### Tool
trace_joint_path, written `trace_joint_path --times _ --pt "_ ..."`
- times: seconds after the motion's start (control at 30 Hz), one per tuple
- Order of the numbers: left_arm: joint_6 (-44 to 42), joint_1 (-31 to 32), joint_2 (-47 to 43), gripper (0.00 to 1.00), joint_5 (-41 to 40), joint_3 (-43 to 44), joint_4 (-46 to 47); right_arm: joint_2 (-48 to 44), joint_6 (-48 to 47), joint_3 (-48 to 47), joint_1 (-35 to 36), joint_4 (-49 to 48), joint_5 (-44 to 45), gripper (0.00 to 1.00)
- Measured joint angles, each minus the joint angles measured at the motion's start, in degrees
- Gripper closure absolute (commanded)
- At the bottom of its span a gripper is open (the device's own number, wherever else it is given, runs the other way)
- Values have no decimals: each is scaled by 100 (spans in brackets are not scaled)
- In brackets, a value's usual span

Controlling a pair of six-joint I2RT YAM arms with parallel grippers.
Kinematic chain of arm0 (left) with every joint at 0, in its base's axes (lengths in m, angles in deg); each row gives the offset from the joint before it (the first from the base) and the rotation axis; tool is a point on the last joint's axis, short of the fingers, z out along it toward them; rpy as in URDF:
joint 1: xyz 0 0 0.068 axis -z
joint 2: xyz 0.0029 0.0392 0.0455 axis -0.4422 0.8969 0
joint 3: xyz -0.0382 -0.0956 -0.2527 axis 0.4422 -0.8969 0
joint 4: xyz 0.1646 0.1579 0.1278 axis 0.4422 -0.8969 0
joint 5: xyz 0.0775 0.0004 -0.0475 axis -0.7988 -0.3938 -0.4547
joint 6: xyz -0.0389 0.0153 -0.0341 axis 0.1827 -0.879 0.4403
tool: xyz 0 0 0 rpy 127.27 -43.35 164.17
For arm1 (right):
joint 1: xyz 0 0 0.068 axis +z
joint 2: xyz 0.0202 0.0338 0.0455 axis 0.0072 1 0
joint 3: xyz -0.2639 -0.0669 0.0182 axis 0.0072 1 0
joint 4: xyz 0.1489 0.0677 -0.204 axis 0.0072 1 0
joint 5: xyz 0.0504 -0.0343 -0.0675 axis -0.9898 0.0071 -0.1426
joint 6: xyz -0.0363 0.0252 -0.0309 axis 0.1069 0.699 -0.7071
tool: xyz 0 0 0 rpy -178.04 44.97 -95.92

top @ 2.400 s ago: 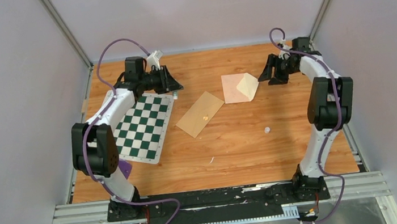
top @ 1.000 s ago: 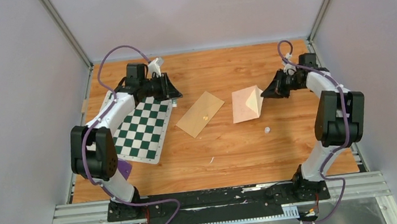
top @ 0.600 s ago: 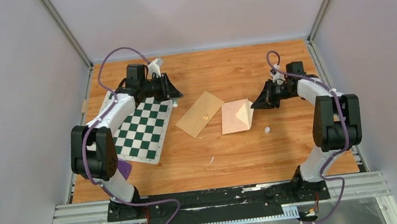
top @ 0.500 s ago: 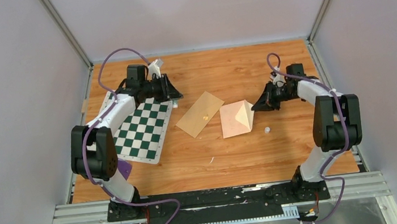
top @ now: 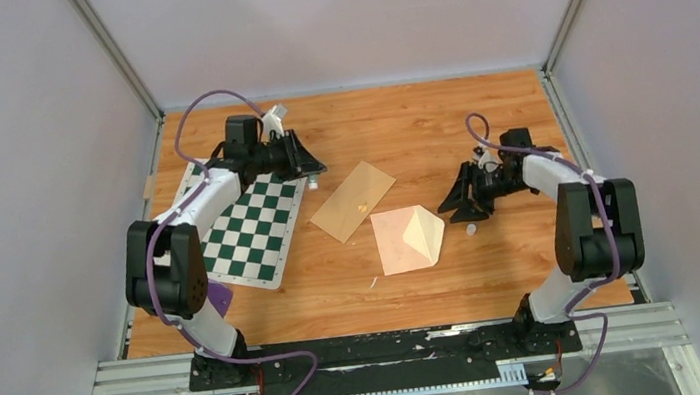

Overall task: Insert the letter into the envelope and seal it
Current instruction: Move the envelope to the center of the board.

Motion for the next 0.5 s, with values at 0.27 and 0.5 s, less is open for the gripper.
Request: trace_joint_path --times 0.27,0.5 --pt "761 160 0 100 -39 566 295 -1154 -798 -1683 83 -155 787 47" --pt "2374 177 -33 100 -688 1432 627 -2059 -1469 -1471 2131 -2951 2061 39"
